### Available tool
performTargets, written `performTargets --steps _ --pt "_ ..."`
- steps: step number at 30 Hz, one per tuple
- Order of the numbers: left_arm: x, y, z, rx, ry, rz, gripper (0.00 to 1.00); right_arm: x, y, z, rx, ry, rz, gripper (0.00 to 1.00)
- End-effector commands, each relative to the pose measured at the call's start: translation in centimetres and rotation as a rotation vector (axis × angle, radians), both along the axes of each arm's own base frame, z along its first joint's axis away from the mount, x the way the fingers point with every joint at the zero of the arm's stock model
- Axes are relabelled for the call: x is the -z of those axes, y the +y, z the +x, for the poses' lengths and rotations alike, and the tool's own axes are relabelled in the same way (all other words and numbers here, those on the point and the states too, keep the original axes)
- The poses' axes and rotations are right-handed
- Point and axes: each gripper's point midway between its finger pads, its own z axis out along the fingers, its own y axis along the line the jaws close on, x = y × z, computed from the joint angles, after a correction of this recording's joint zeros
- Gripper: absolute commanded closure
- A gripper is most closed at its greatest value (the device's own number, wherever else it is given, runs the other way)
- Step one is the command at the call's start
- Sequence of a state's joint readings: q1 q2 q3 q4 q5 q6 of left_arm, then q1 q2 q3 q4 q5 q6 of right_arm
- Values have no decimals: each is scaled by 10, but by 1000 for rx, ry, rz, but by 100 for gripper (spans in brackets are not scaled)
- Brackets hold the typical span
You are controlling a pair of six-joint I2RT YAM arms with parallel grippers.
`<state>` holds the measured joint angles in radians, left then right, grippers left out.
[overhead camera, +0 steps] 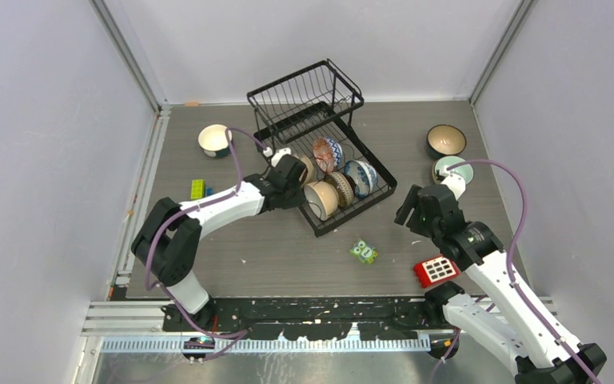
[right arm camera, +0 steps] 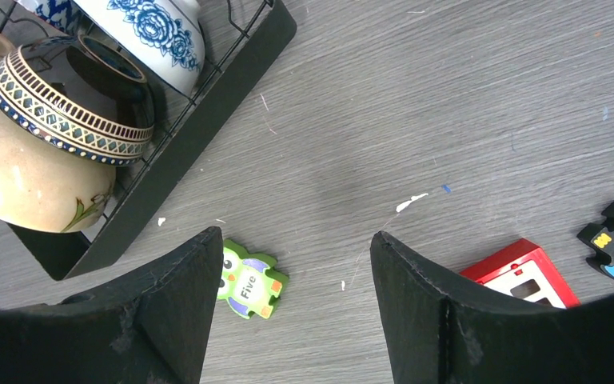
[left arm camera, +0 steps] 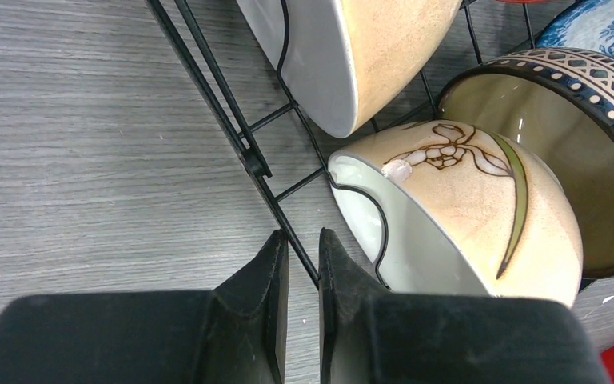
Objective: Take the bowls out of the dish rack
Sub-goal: Adjust the dish rack at the center of the board.
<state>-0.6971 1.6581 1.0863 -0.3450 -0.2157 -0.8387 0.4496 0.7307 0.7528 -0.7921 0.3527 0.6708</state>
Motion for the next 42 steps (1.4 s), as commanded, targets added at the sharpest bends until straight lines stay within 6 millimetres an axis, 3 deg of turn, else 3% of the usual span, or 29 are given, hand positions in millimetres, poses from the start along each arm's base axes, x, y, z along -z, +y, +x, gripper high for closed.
performTargets --steps 1,10,23,26,29,37,42 --pt "40 38 -18 60 78 177 100 -5 4 9 -7 -28 11 28" --pt "45 58 -16 36 89 140 100 -6 6 8 -12 -28 18 28" --pt "27 58 -12 64 53 111 99 -8 5 7 -17 -39 21 28" --pt "20 59 -17 61 40 90 94 -12 7 8 -26 -45 28 28" --pt "14 60 -22 66 31 75 84 -19 10 9 -39 -56 37 27" --pt "-5 59 -32 81 6 29 32 -33 16 10 -73 -69 54 24" --pt "-16 53 -39 103 -9 6 14 -38 21 11 -98 -62 63 18"
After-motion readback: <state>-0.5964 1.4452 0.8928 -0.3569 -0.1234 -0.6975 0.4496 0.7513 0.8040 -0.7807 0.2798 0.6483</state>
